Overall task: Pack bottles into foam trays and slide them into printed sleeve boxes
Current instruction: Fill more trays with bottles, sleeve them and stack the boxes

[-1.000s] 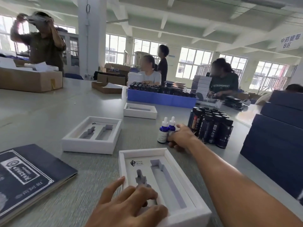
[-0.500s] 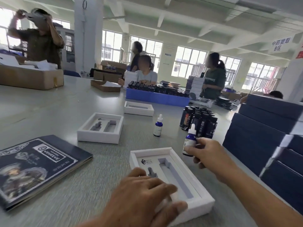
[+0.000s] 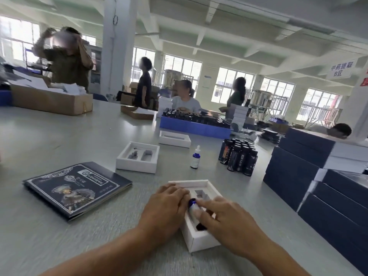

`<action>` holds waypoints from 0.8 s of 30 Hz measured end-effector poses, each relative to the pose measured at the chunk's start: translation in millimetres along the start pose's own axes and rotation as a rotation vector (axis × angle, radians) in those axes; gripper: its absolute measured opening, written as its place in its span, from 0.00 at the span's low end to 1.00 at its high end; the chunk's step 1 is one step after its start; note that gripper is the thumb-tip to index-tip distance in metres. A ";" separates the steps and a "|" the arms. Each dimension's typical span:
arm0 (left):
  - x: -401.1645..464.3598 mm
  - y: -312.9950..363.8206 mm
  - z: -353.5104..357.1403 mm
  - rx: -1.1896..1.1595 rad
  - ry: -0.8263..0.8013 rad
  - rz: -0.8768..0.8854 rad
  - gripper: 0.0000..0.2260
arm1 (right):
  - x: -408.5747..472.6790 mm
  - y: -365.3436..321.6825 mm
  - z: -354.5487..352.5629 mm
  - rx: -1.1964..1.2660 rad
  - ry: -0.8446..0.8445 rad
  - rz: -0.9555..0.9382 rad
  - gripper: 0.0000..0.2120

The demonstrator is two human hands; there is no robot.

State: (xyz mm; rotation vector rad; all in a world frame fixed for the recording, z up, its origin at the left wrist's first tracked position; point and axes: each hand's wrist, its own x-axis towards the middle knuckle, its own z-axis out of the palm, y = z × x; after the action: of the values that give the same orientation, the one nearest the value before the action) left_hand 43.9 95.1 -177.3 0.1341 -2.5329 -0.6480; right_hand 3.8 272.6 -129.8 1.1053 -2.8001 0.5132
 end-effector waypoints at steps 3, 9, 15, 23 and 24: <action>0.3 -0.8 -0.8 0.013 0.017 0.009 0.18 | 1.8 -2.2 -3.9 -0.029 -0.073 0.006 0.20; -3.6 -3.0 4.0 -0.012 -0.034 0.137 0.24 | 7.8 -7.4 -7.7 -0.085 -0.214 -0.009 0.19; -4.5 -2.7 1.6 -0.059 -0.042 0.180 0.27 | 2.4 -9.9 2.1 -0.159 -0.103 -0.053 0.18; -0.2 2.5 -6.7 -0.082 -0.055 0.272 0.26 | 49.6 74.0 -26.0 0.442 0.244 0.290 0.05; 0.3 2.9 -6.8 -0.111 -0.047 0.285 0.26 | 58.2 92.2 -24.7 0.456 0.295 0.361 0.04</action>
State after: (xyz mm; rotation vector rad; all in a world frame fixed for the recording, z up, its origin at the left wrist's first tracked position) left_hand 47.2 94.7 -170.7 -0.2792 -2.4872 -0.6803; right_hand -102.4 306.2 -120.3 0.5010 -2.6820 1.2824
